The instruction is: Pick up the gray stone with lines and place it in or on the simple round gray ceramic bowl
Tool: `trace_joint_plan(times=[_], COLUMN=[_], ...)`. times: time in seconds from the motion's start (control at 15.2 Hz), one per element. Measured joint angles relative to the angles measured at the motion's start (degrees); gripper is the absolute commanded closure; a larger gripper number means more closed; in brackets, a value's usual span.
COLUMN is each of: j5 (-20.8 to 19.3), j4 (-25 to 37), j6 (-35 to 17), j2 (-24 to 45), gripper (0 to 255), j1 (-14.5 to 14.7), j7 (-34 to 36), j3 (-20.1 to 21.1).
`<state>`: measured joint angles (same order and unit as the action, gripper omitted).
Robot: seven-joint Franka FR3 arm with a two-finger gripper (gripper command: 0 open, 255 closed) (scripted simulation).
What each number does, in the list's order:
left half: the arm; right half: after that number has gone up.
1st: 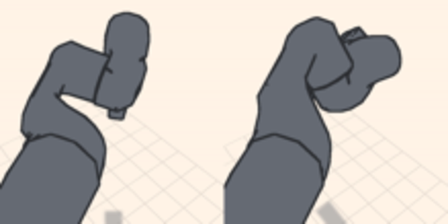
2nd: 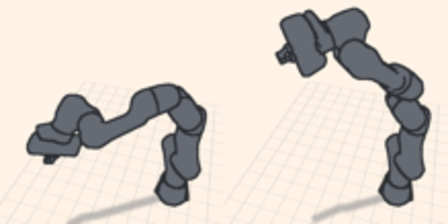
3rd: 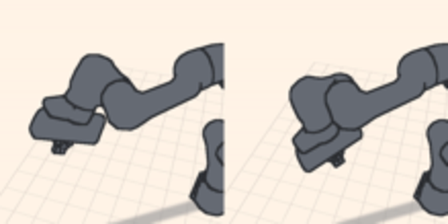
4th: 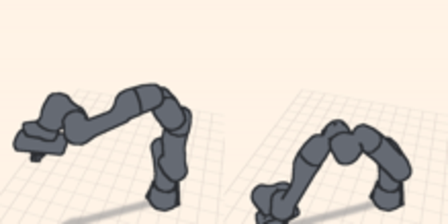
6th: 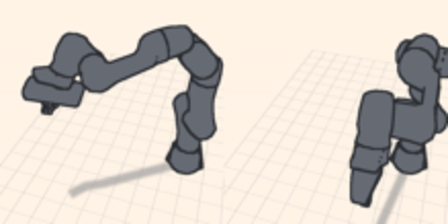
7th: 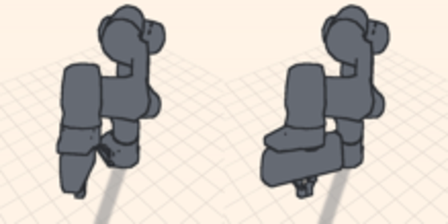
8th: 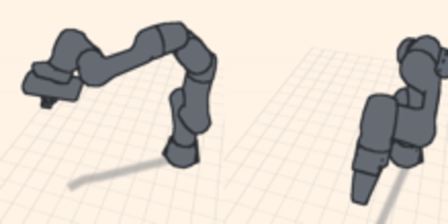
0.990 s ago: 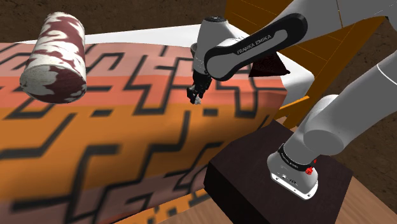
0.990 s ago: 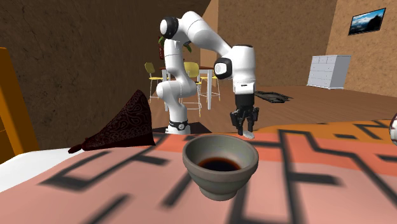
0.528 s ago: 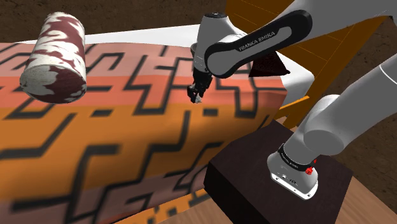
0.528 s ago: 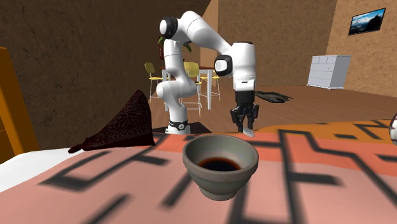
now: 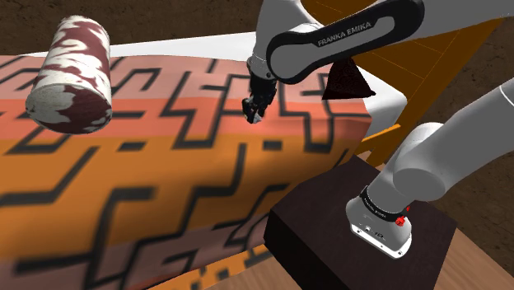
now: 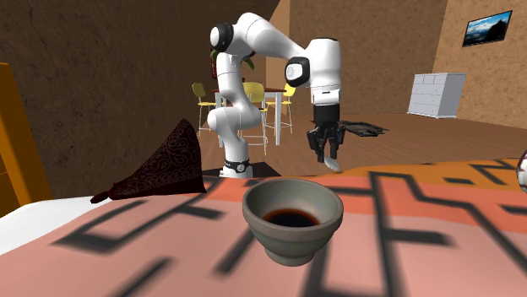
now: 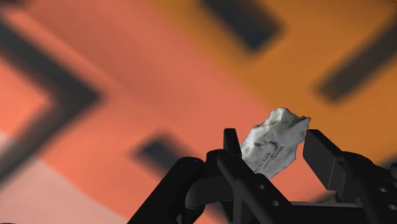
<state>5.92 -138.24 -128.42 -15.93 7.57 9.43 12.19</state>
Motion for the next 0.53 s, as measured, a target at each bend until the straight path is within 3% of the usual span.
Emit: trace_joint_plan(times=[0.53], j5=[0.05], j4=[3.79], j6=[6.32], j2=[-2.54], gripper=[255], j1=[-0.07], j7=[-0.19], j3=[-0.54])
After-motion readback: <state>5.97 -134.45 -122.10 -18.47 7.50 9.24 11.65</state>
